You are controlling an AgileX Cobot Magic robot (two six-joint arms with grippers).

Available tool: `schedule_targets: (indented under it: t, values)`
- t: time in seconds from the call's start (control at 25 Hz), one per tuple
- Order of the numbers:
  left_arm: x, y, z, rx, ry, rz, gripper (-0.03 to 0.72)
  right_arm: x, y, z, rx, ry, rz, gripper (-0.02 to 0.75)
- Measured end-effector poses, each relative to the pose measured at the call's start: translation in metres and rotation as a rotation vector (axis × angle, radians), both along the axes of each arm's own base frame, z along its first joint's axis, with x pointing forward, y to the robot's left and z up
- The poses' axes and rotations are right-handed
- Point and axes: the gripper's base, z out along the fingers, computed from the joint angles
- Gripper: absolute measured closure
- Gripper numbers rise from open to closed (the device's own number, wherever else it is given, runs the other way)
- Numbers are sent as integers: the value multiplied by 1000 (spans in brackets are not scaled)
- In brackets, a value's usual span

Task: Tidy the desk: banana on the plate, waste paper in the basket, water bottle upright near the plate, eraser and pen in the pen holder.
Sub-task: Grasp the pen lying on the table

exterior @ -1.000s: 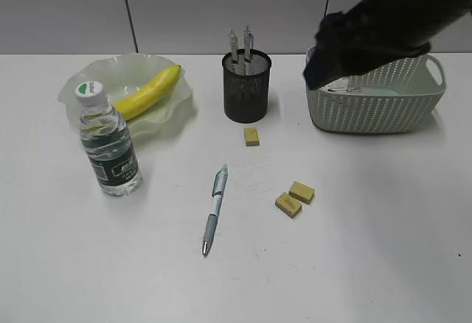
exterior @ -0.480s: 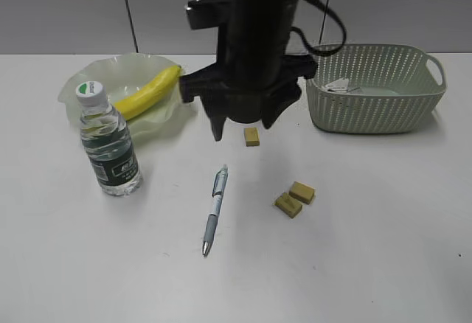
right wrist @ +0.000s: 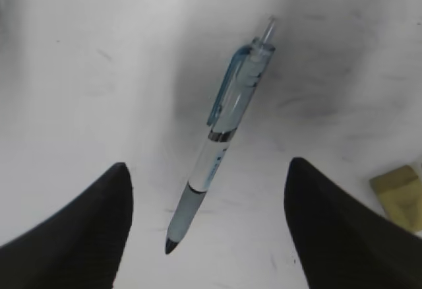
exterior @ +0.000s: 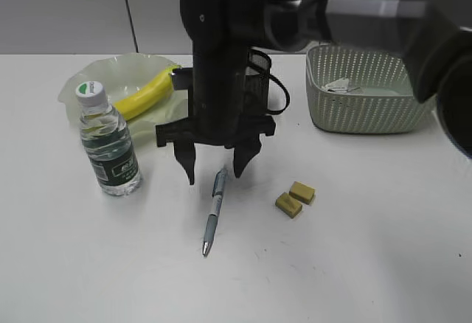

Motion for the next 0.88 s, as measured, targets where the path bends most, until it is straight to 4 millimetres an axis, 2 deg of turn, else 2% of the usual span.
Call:
schedule_targets:
  t: [0.28,0.56,0.64,0.76,0.8,0.88]
  values:
    - [0,0,0,0,0,0,388,-1,3,-40,-35,80,-24,261]
    - [0,0,0,0,0,0,388,-1,2,-53,-62,99,-23,348]
    - [0,0,0,1,1,0,388,-1,2,-54,-66,103,-20,412]
    - [0,0,0,1,1,0,388,-1,2,-55,-65,105,11,607]
    - [0,0,0,1,1,0,388,-1,2,-54,-60,101,30,635]
    - [0,0,0,1,1,0,388,0,3,-53,-54,95,50,627]
